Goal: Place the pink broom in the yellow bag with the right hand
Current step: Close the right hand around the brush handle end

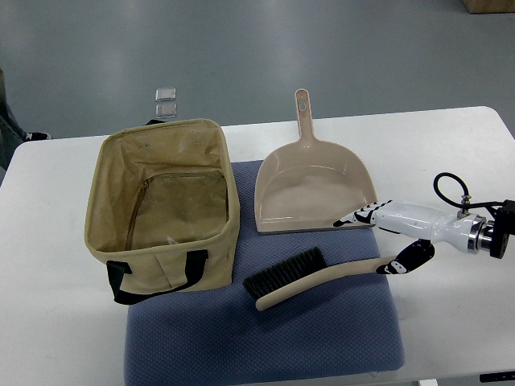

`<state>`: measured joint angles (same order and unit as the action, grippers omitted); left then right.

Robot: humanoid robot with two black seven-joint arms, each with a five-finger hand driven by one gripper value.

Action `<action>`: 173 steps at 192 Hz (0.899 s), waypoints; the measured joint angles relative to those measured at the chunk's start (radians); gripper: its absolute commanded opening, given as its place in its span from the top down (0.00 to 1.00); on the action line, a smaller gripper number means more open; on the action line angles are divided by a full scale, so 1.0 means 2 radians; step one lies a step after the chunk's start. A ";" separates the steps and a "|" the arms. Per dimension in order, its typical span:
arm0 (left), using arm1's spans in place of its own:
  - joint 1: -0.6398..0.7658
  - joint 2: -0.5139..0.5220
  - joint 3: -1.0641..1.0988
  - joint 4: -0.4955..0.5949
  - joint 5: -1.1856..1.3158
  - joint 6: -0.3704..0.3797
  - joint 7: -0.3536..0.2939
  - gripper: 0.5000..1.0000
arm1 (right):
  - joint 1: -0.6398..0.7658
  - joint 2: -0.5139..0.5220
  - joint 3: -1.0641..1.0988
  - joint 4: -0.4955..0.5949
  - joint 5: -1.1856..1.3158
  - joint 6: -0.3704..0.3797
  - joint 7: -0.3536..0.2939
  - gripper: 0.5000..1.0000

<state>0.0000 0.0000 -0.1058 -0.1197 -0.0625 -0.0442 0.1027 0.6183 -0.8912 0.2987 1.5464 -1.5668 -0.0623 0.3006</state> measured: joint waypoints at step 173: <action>0.000 0.000 0.000 0.000 0.000 0.000 0.000 0.00 | 0.000 0.038 -0.043 -0.004 -0.045 -0.016 -0.068 0.65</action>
<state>0.0000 0.0000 -0.1059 -0.1196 -0.0625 -0.0447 0.1027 0.6184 -0.8162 0.2128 1.5391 -1.6563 -0.0935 0.1652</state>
